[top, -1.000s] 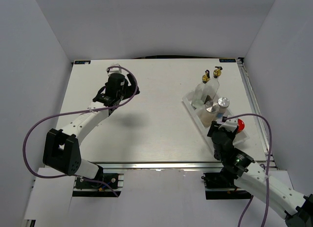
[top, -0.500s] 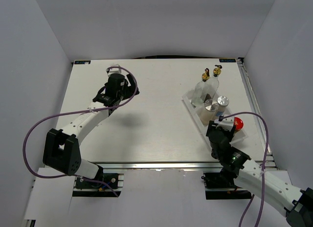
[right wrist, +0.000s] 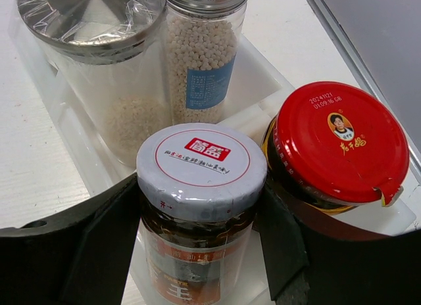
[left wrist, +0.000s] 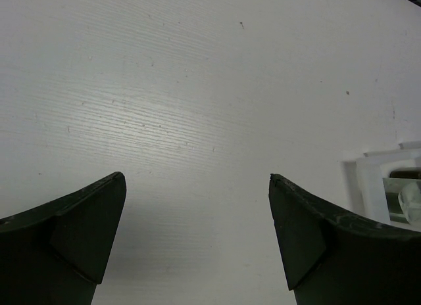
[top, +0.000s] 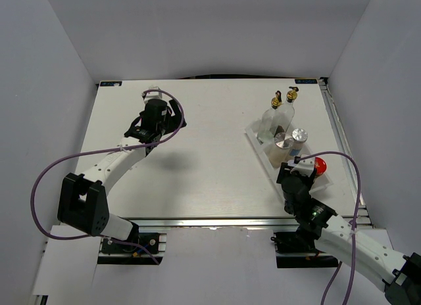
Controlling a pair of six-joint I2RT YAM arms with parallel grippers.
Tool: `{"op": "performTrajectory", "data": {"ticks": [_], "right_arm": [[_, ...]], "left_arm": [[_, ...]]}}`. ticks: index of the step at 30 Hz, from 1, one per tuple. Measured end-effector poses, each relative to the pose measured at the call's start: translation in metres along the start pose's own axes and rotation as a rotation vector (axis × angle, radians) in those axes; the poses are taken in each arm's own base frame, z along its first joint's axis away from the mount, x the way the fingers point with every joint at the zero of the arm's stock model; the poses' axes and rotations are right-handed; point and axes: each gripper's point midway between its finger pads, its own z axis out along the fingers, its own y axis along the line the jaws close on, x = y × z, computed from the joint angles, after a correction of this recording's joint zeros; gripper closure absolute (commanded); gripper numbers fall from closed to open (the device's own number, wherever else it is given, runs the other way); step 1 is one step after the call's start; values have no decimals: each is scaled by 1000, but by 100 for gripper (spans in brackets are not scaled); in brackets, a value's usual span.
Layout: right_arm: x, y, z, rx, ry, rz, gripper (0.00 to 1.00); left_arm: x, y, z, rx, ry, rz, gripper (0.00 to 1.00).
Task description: Organize the condiment bottles
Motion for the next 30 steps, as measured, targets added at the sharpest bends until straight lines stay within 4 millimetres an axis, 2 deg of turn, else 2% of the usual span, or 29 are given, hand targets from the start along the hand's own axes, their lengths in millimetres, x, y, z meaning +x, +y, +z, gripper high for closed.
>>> {"op": "performTrajectory", "data": {"ticks": [10,16,19,30], "right_arm": [[0,0,0,0,0,-1,34],[1,-1,0,2,2,-5,34],[1,-2,-1,4,5,-7,38],[6,-6,-5,16,70,-51,35]], "left_arm": [[0,0,0,1,0,0,2],[0,0,0,1,-1,-1,2],[0,0,0,1,-1,-1,2],[0,-1,0,2,-1,-1,2]]}}
